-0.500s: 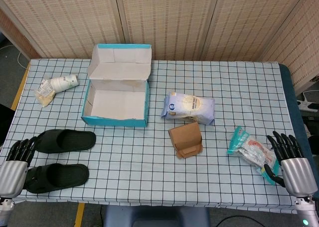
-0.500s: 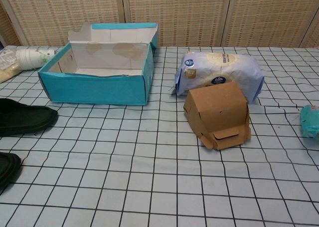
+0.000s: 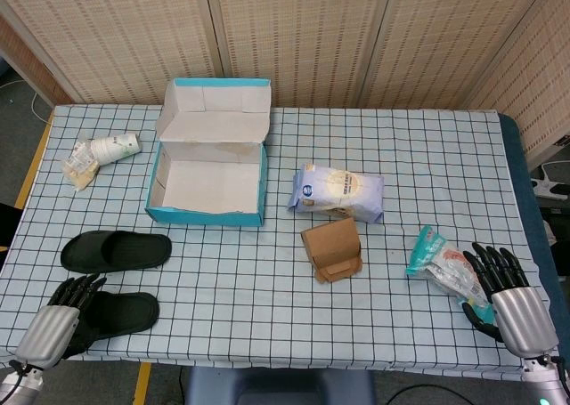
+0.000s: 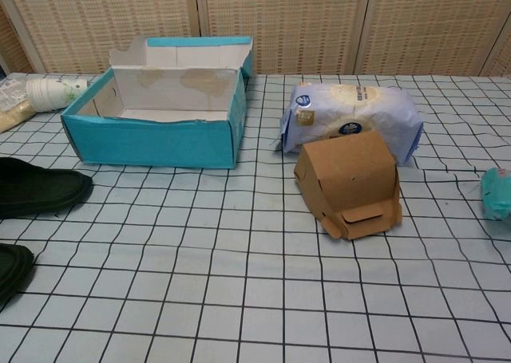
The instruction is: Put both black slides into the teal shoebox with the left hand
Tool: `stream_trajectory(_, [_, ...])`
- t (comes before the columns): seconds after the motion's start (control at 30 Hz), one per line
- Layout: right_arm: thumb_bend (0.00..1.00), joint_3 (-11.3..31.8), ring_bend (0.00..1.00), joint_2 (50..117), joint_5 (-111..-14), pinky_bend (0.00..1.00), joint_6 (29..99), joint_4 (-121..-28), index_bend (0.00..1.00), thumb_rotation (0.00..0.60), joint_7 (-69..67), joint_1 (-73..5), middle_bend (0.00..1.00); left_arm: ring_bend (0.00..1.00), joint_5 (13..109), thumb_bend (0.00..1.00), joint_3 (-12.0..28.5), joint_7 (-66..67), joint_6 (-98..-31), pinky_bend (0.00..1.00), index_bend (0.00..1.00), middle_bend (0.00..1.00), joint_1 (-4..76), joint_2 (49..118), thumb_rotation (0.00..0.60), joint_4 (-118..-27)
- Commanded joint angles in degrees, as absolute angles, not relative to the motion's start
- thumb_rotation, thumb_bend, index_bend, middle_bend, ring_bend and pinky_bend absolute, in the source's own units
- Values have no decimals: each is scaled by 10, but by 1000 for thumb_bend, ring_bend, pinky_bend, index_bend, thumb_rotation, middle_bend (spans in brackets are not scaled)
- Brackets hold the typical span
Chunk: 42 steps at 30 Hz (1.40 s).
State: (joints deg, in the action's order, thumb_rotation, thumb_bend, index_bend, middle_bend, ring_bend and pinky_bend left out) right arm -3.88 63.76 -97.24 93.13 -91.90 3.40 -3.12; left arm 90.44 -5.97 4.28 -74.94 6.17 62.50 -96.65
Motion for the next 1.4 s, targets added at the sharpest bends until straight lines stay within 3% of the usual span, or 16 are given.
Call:
stream_trajectory(0.03, [241, -39, 0, 636, -978, 0, 932, -921, 0, 576, 32, -30, 0, 0, 867, 360, -64, 90, -710, 40, 0, 0, 73, 637, 600, -974])
stream_trajectory(0.87, [241, -43, 0, 616, -1003, 0, 919, -925, 0, 576, -7, -26, 0, 0, 722, 345, -53, 200, -627, 51, 0, 0, 101, 668, 600, -992])
stream_trajectory(1.4, [241, -41, 0, 618, -1007, 0, 910, -928, 0, 575, -2, -25, 0, 0, 694, 333, -55, 220, -612, 161, 0, 0, 114, 686, 600, -967])
